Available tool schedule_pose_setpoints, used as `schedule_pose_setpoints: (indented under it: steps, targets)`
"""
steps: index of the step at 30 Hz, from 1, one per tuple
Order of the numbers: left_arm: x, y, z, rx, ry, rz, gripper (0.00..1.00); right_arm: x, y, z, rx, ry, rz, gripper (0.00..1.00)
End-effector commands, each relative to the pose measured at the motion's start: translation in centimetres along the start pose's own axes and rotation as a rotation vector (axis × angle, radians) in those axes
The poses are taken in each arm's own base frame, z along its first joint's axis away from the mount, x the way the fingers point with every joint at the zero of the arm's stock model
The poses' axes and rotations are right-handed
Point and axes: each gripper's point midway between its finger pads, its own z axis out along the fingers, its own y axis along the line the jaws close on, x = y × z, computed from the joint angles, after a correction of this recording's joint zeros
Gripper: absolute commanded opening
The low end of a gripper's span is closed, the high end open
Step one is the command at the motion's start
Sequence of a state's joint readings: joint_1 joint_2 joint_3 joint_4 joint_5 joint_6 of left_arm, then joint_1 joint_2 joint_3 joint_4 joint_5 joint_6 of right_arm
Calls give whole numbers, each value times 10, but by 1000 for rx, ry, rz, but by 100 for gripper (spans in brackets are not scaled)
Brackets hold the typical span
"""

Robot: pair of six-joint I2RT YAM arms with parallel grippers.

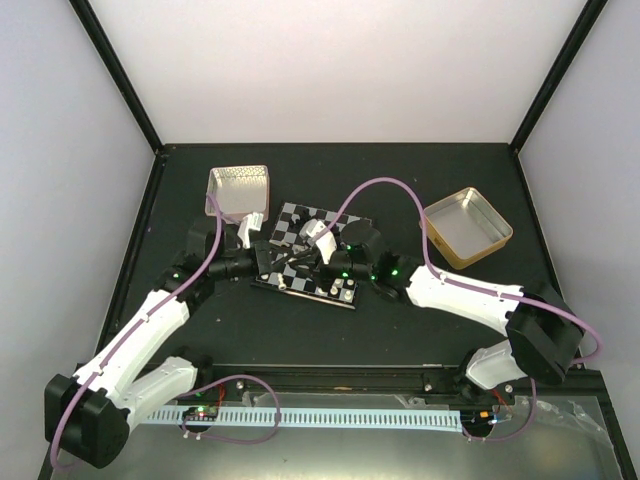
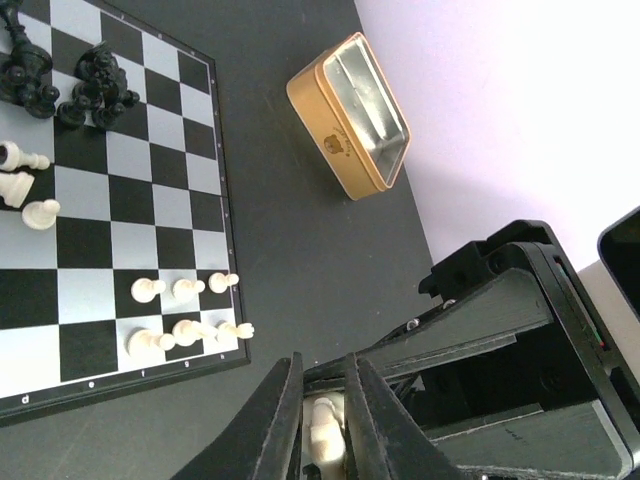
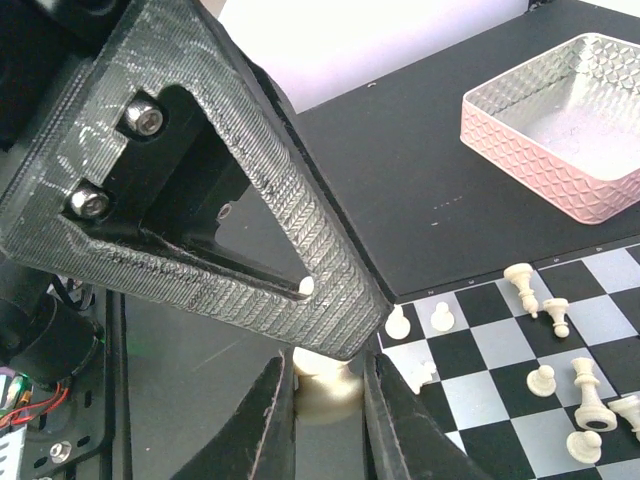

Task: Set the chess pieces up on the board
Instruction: Pick up the chess piece from the chessboard.

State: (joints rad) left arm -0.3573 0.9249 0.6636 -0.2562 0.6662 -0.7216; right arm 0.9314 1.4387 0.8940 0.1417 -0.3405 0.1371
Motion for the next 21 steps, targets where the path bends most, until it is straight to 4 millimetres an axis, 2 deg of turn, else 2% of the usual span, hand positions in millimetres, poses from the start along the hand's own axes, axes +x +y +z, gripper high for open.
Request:
schedule_pose_setpoints:
  steps: [1,4,7,10,13,16,18,21]
  targets:
    - [-11,-1,-1,-9,-38,23,10,-13,4,-2,-9,-44,-6,11]
    - [-8,1,-3,-21,-31,34,3,-11,-1,1,18,-21,36,17]
    - [-6,9,-4,-60,-32,41,2,-9,-5,5,31,1,74,28]
    - [-7,24,-7,-147,-55,47,2,-6,-11,6,62,12,110,37]
    - [-10,49,-15,-292,-90,58,2,-1,-16,8,90,26,146,45]
    - [-12,79,-30,-472,-130,50,2,14,-28,13,149,65,196,49]
    - [-13,96,-42,-585,-153,42,1,32,-40,21,205,129,228,49]
    - [-13,110,-55,-685,-178,35,2,54,-57,34,296,235,269,48]
